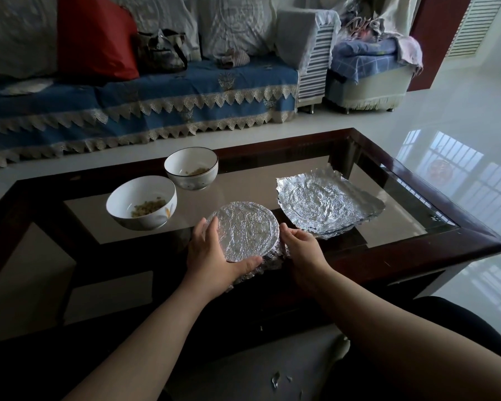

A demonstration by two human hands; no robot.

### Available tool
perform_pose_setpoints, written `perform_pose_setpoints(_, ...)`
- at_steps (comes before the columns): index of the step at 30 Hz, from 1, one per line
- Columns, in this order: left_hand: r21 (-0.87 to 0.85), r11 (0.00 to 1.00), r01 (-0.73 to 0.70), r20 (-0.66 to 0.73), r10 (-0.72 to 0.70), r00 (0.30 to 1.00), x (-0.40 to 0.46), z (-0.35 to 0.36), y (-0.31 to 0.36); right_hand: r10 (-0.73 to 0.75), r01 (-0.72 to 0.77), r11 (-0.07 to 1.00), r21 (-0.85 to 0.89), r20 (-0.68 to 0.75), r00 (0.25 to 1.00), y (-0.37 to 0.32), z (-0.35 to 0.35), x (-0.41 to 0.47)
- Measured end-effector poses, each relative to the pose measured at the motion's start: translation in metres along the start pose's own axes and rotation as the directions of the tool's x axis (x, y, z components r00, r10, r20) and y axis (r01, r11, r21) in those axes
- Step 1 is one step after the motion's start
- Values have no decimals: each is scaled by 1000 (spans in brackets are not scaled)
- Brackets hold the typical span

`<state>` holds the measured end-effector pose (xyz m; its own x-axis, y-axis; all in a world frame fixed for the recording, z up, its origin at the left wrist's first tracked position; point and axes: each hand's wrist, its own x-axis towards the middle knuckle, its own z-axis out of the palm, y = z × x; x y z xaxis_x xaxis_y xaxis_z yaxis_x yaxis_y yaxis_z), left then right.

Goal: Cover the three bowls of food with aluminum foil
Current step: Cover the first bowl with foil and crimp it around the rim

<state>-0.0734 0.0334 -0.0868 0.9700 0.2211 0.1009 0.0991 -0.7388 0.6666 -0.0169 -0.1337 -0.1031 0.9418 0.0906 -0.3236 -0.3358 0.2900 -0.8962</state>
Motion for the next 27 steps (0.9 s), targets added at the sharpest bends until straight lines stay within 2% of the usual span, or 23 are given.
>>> perform_pose_setpoints(6, 0, 1000, -10, -8, 10, 1000, 1, 2, -2, 70, -69, 997, -34, 37, 997, -4, 0, 4)
perform_pose_setpoints(14, -21, 1000, -1, -8, 1, 1000, 2, 4, -3, 209, -220, 973, 74, 137, 968, -11, 1, 4)
perform_pose_setpoints(19, -33, 999, 7, -7, -7, 1000, 2, 5, -3, 298, -310, 947, 85, 132, 945, -14, 2, 7)
perform_pose_setpoints(22, -36, 999, -1, -21, 0, 1000, 2, 6, -2, 249, -249, 968, -2, 62, 966, -11, 0, 10)
perform_pose_setpoints(27, -39, 999, 3, -50, -5, 999, 0, 8, -1, 52, -62, 967, -249, -48, 998, -6, 0, 11)
